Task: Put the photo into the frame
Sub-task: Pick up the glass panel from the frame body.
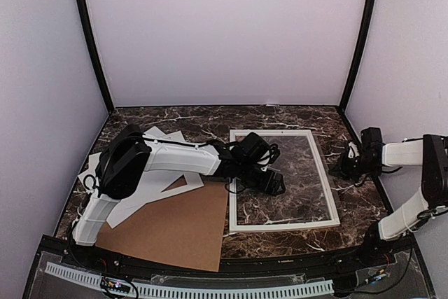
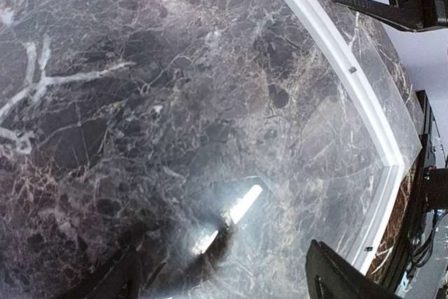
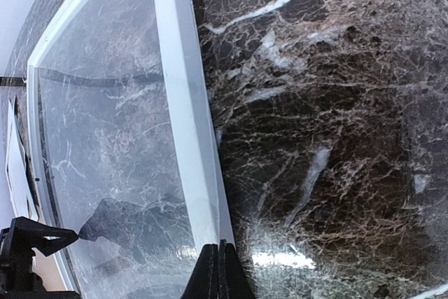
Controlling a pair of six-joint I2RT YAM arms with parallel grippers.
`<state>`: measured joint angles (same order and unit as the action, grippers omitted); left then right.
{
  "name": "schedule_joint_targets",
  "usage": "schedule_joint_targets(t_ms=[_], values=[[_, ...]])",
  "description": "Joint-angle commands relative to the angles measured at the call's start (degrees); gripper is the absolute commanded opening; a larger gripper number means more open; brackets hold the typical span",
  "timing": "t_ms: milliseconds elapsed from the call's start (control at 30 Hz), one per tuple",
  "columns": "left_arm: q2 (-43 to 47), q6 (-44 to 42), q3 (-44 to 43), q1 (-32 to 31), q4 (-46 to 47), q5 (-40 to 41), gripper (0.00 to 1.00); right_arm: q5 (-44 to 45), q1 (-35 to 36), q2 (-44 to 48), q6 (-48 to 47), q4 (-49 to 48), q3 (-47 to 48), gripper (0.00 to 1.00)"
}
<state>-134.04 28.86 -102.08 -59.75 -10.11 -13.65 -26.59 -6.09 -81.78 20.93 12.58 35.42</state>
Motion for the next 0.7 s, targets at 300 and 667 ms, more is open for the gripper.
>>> schedule_joint_targets(t_ms=[300, 667], values=[[6.1, -3.7, -0.9, 1.2, -5.3, 7.9, 0.89, -5.1, -1.6, 6.2, 0.4, 2.8, 2.7, 0.0], [10.4, -3.8, 2.5, 4.8, -7.9, 9.1, 0.9, -12.5, -1.6, 5.3, 1.9, 2.5, 3.0, 0.0]])
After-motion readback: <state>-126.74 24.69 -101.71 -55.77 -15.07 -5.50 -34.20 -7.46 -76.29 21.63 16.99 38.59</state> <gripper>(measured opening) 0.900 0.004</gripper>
